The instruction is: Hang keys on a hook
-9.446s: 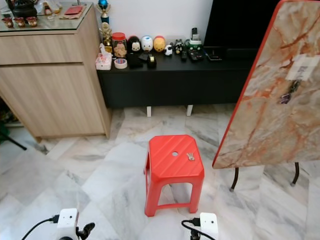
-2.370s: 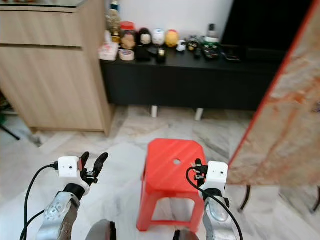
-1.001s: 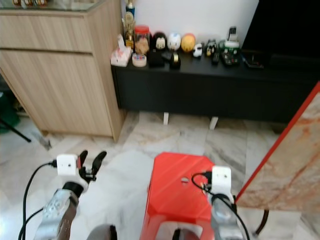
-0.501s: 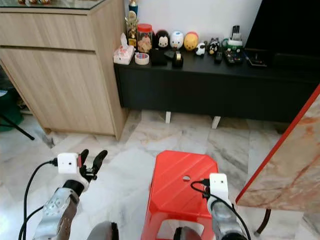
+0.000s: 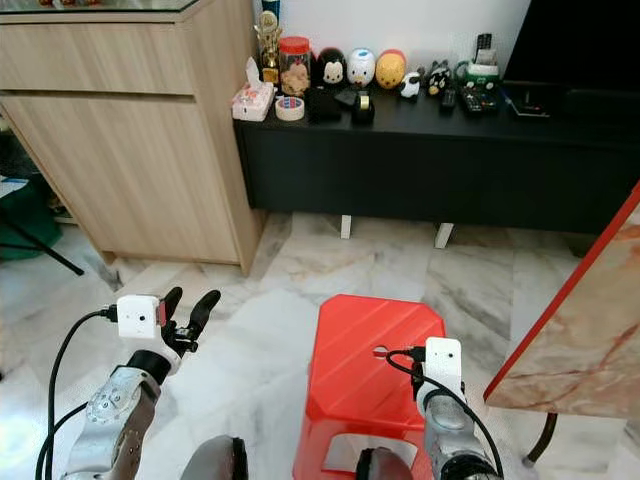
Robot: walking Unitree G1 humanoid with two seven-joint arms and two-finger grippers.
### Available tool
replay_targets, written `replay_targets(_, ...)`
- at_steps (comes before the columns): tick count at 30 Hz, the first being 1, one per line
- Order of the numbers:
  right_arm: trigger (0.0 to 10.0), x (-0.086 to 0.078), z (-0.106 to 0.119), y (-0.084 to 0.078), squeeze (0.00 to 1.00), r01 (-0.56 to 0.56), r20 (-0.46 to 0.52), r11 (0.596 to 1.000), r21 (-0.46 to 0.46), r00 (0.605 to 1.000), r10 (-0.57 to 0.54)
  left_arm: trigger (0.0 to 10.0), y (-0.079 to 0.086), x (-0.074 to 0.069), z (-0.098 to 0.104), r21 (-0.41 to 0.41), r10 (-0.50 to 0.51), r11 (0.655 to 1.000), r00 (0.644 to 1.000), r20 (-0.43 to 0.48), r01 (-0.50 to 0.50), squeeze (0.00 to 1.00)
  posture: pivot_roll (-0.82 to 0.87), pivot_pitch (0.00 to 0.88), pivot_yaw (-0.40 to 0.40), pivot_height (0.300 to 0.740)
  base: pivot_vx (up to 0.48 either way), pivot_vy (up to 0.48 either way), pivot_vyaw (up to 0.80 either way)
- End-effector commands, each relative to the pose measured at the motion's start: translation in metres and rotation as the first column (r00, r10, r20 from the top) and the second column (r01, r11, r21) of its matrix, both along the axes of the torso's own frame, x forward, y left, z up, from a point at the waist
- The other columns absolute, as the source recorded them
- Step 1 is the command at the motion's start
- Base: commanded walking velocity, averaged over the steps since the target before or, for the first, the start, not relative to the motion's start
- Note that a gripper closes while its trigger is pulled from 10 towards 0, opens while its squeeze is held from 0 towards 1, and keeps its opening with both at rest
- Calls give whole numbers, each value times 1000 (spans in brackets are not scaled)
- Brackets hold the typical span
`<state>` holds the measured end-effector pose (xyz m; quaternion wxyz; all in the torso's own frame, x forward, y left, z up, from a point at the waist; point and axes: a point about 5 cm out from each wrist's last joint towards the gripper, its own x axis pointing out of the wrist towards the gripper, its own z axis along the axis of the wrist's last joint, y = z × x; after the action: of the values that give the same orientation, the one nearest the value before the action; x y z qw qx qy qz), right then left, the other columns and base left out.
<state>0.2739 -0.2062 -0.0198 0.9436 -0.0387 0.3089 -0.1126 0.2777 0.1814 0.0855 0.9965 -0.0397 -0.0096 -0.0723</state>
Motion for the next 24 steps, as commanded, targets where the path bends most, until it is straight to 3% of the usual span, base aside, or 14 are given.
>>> replay_targets(1, 10000, 5, 5, -4, 0, -3, 16, 1000, -23, 1000, 3, 10000, -2, 0, 5, 1, -12, 1000, 1000, 8, 12, 0, 105, 122, -8, 627, 0, 0, 0)
replay_targets(6, 10000, 10, 10, -6, 0, -8, 21, 999, -32, 1000, 9, 10000, -5, 0, 10, -5, -18, 1000, 1000, 13, 18, 0, 102, 135, -10, 627, 0, 0, 0)
replay_targets(17, 10000, 5, 5, -12, 0, 2, -34, 999, -33, 999, -3, 10000, -9, -2, 19, -22, -4, 1000, 1000, 21, 5, 0, 119, 192, -23, 627, 0, 0, 0)
replay_targets(24, 10000, 5, 4, -11, 0, -11, -54, 1000, -21, 998, 10, 10000, -5, -13, 18, -18, 13, 1000, 1000, 4, -13, 0, 124, 220, -21, 627, 0, 0, 0)
